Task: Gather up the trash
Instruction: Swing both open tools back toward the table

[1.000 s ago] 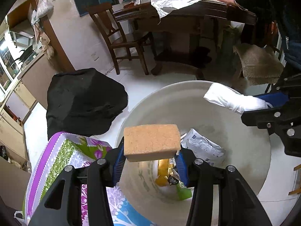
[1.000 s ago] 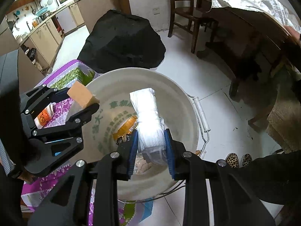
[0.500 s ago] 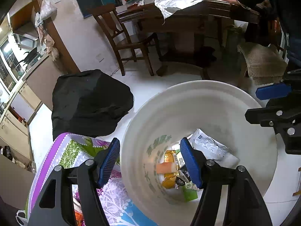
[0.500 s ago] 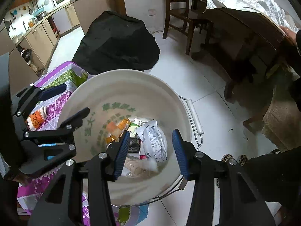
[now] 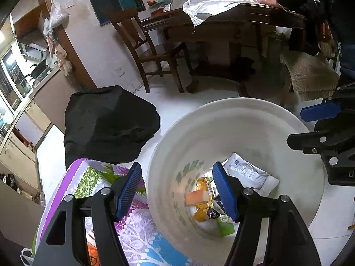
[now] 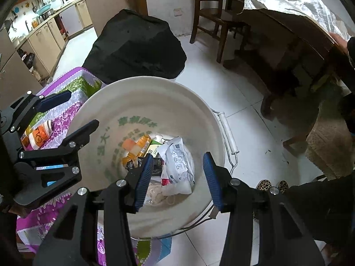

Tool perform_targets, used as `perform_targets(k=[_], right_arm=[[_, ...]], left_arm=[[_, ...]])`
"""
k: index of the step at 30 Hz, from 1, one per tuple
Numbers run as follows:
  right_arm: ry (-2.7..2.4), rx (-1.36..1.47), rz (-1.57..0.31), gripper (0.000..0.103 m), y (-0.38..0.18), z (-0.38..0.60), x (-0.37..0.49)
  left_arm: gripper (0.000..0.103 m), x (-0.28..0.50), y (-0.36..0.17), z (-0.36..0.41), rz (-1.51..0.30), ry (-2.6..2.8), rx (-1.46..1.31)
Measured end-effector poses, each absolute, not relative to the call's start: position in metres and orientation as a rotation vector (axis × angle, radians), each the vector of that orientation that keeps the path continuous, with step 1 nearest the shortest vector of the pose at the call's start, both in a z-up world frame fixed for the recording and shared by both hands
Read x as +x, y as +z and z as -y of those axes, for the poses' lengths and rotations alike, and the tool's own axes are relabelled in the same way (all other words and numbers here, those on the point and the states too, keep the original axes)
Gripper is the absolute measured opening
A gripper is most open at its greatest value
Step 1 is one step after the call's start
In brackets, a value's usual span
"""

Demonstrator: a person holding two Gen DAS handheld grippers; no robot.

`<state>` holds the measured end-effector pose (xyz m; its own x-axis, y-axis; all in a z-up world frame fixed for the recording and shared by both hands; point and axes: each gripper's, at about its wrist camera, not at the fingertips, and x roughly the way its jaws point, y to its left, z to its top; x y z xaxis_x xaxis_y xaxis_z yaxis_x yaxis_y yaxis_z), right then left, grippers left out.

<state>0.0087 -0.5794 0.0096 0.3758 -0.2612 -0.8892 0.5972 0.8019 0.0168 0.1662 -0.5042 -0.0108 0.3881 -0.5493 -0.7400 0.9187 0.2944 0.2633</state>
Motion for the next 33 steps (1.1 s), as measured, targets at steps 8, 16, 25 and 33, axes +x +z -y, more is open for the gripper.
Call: perform_targets(k=[8,16,25,33], right_arm=[[-0.579,0.346,-1.052,0.055,0.007,0.574,0.007],[-0.613,0.332,-0.980,0.083,0.007,0.565,0.005],[-0.614,0.316,-0.889,0.097,0.017,0.549,-0.002],[-0.533,0.386,-0.783,0.097,0.025,0.522,-0.005]], left_arm=[[0.067,0.164,-0.006,0.494,-0.557,-1.032,0.748],[0.069,0.168,-0.004,0.469,-0.552,-0.981,0.703],[0.077,0.169,0.002,0.432,-0.535,-0.940,0.629],[0.089,0.174,0.010,0.379,-0.543,-0.945,0.526]])
